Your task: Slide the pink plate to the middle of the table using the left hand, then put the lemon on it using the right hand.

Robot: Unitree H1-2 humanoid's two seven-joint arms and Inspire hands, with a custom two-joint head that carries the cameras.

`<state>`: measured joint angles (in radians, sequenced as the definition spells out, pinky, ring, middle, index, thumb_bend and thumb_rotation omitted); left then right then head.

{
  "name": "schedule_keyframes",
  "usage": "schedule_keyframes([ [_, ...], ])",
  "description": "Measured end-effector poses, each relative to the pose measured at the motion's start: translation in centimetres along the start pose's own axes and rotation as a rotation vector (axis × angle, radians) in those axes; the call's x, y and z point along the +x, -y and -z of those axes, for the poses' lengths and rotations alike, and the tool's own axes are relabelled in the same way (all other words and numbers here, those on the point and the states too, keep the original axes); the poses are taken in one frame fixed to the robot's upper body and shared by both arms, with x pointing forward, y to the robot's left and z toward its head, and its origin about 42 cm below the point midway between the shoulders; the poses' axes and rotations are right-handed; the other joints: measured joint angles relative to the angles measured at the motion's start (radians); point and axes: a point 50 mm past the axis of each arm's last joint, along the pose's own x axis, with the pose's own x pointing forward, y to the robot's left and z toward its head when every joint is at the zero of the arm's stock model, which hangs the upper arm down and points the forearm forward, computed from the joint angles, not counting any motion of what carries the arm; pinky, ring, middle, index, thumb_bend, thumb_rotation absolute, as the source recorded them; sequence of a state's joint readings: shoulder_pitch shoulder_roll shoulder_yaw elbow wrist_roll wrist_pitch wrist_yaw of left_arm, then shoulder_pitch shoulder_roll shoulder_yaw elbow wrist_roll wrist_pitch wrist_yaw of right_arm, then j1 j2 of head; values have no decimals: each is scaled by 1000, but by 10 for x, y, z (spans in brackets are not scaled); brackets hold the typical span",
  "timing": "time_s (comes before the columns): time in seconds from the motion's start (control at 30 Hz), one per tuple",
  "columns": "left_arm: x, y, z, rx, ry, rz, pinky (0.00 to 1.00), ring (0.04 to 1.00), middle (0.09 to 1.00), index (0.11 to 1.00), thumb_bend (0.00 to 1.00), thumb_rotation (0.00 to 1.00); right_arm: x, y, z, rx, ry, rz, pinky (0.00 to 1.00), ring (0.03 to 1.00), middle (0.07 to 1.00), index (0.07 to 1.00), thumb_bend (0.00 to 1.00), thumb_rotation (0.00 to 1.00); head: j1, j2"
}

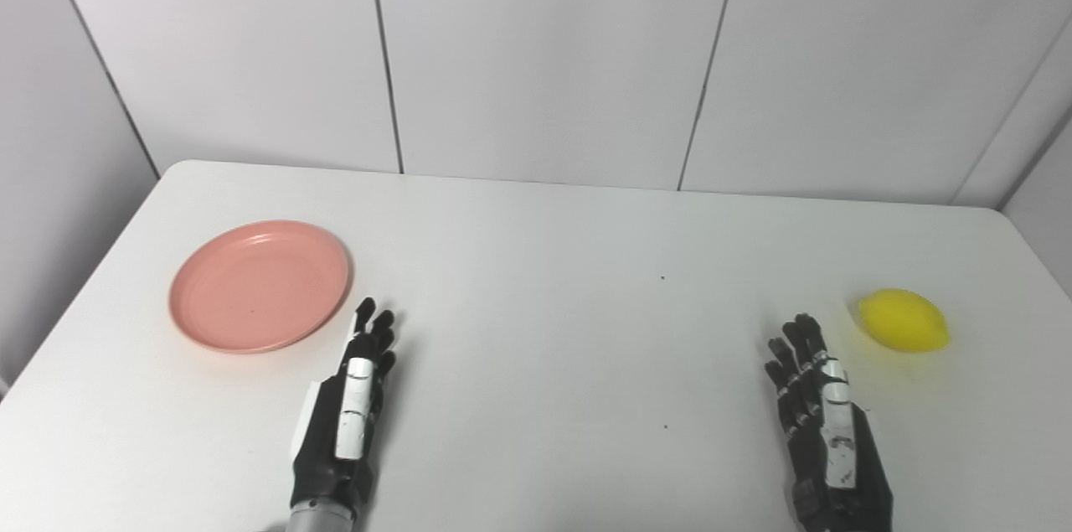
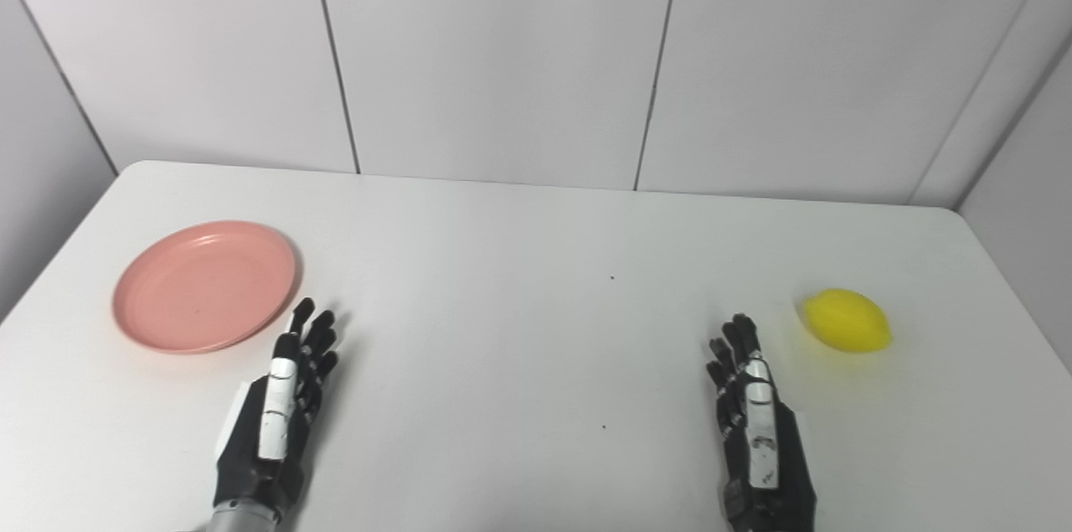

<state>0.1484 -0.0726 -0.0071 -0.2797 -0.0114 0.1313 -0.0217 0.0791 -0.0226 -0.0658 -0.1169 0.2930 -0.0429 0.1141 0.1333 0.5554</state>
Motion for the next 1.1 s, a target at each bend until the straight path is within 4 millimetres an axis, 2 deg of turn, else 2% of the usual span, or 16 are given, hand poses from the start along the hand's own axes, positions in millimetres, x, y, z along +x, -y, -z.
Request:
schedule_keyframes([
  [0.37,1,9,4,6,13,-9,1000,989,967,977,683,1000,1,8,-3,13,6,-15,1000,997,997,994,685,928,37,-20],
  [0.53,1,9,9,4,22,-11,1000,981,962,971,693,1000,3,10,-2,12,4,-11,1000,995,993,991,699,914,54,-38],
  [0.6,1,9,9,4,25,-11,1000,981,962,973,689,1000,4,11,-1,12,4,-9,1000,1000,999,995,699,917,71,-64],
  [0.7,2,10,12,3,33,-10,1000,980,962,971,687,1000,5,12,-1,9,3,-8,1000,1000,999,996,699,918,83,-77],
  [1.1,3,13,18,-1,43,-5,1000,986,965,972,672,1000,9,16,-1,13,28,-20,1000,1000,1000,1000,606,969,105,-115],
])
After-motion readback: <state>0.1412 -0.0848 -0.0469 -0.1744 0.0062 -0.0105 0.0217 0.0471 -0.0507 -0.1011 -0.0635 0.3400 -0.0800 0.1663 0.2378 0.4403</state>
